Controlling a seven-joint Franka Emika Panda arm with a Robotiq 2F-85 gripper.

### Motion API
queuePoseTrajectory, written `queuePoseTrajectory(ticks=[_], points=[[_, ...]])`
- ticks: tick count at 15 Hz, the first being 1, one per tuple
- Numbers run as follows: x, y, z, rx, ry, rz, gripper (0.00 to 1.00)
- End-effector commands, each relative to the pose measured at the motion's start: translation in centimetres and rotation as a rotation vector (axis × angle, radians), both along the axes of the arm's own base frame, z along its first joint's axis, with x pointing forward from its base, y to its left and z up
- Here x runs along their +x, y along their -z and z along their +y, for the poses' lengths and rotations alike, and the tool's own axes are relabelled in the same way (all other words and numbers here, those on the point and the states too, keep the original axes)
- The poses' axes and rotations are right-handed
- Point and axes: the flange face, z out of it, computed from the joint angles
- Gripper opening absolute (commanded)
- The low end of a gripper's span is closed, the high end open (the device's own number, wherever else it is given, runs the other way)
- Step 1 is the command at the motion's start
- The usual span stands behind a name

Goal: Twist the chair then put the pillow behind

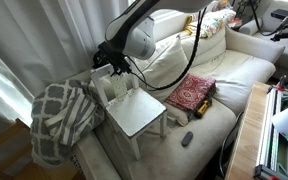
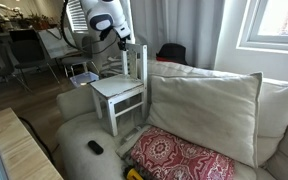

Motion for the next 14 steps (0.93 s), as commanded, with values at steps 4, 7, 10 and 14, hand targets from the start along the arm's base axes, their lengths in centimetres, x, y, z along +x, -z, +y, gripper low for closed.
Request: queuePoseTrajectory(ticks=[4,7,10,14], points=[[1.2,1.6,1.0,0.086,0.080,-0.034,1.00],[1.5,2.1,1.5,0.097,0.093,-0.052,1.00],[1.7,2.4,1.8,0.105,0.098,-0.072,0.97],[1.7,3.3,1.7,0.102,0.113,-0.075,0.73]])
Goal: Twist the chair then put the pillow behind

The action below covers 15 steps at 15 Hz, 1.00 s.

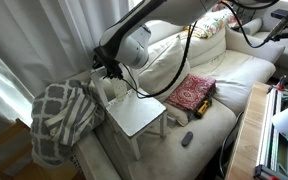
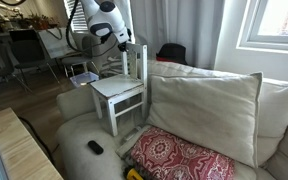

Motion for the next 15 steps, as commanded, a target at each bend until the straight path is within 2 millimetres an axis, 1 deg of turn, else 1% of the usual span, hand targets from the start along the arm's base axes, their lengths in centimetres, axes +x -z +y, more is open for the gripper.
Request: queuePoseTrajectory(ticks=[1,2,3,4,5,6,7,8,9,10,11,12,13,14,15], points=[[0.2,1.2,-0.2,0.003,0.022,-0.015,0.64],[0.2,1.4,-0.3,0.004,0.025,-0.013,0.65],[0.2,1.6,-0.3,0.004,0.028,-0.012,0.65],[0.1,1.8,-0.4,0.003,0.029,-0.008,0.60],[0.1,2.0,-0.4,0.001,0.028,-0.005,0.73],[0.0,2.2,-0.4,0.002,0.028,-0.002,0.92],[0.0,2.3,-0.5,0.003,0.030,-0.001,0.97],[0.1,2.4,-0.5,0.005,0.033,-0.003,1.00],[0.1,2.5,-0.5,0.010,0.034,-0.002,1.00],[0.1,2.6,-0.5,0.014,0.035,-0.001,0.96],[0.1,2.6,-0.5,0.018,0.036,-0.001,0.75],[0.1,2.6,-0.5,0.022,0.037,-0.001,0.73],[0.2,2.7,-0.4,0.026,0.033,-0.003,0.67],[0.2,2.8,-0.3,0.031,0.032,-0.001,0.56],[0.2,2.9,-0.3,0.035,0.032,0.001,0.49]])
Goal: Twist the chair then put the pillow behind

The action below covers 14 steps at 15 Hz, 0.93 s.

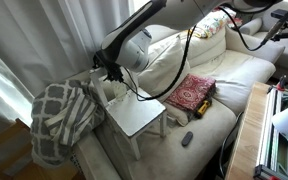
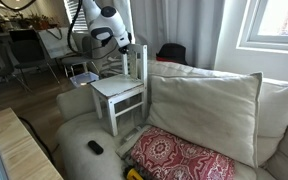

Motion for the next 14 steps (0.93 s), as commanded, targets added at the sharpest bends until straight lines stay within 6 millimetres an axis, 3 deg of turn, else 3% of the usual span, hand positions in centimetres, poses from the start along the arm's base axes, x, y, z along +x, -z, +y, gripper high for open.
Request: queuePoseTrajectory(ticks=[1,6,10,14], points=[[0.3,1.0,0.0,0.014,0.011,-0.015,0.40],[0.4,1.7,-0.4,0.021,0.028,-0.015,0.07],[0.3,-0.1,-0.7,0.017,-0.019,-0.024,0.06],[-1.5,-2.8,-0.5,-0.033,-0.162,0.019,0.06]])
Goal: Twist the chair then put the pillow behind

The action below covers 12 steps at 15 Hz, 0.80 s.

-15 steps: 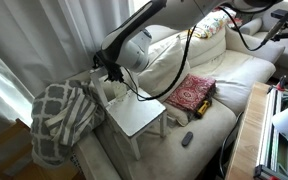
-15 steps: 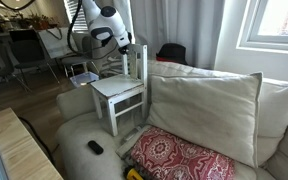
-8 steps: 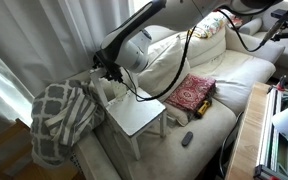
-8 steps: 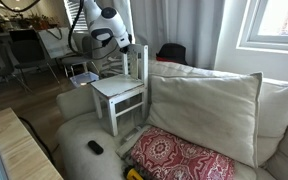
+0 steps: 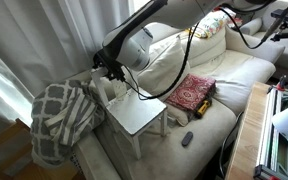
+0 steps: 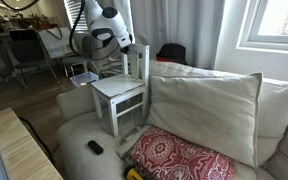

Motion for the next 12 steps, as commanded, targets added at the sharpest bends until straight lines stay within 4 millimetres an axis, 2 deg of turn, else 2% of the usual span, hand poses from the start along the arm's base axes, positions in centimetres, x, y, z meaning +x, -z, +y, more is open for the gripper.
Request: queuePoseTrajectory(ticks=[1,6,12], points=[[-2.0,-3.4,0.2,-0.047,-0.158,0.041,0.06],[-4.4,-6.4,0.9,-0.057,-0.280,0.126,0.05],[-6.0,-8.5,2.9,-0.097,-0.484,0.221,0.05]])
